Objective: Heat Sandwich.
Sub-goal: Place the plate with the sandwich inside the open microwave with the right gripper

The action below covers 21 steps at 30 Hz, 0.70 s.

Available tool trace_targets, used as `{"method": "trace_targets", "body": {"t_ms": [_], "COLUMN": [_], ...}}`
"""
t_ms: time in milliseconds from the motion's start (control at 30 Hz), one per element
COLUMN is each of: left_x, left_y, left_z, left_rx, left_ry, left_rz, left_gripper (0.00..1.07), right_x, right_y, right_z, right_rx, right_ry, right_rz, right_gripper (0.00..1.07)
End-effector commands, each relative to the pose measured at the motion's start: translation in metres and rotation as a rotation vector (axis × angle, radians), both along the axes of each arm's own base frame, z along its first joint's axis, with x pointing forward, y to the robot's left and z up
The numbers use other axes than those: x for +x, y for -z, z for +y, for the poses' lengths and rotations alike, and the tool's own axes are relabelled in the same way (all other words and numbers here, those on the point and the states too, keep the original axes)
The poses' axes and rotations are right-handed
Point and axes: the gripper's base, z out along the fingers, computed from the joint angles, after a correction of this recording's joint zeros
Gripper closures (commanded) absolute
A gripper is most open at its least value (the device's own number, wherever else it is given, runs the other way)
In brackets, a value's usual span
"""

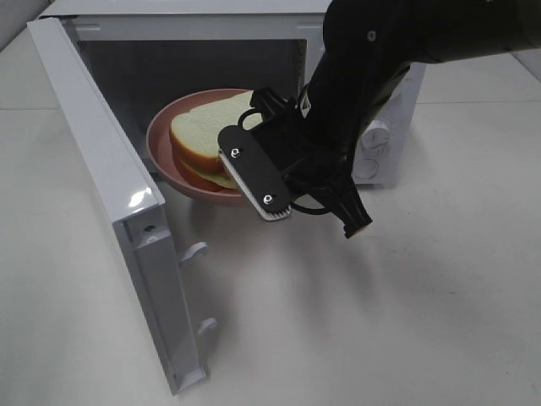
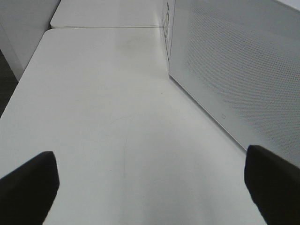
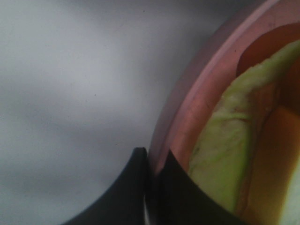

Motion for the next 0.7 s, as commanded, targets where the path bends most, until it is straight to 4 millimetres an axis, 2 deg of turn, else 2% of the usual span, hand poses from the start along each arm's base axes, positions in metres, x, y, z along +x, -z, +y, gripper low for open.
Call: {"method": "trace_targets", "body": {"t_ms": [33, 700], "left_x": [-0.004, -0.004], "left_y": [0.0, 0.0], "left_z": [-0.001, -0.001], "left_rx": [-0.008, -0.008], "left_ry": [0.007, 0.007], "left_rz": [-0.029, -0.029], "left_gripper": [0.05, 0.05], "right_x": [0.009, 0.045], "right_y": [-0.003, 0.008], "right_z": [0.01, 0.039], "right_rx": [0.034, 0.045], "right_ry": [0.003, 0.077], "right_rz": [-0.029, -0.007], "right_gripper": [1.07, 1.07]}}
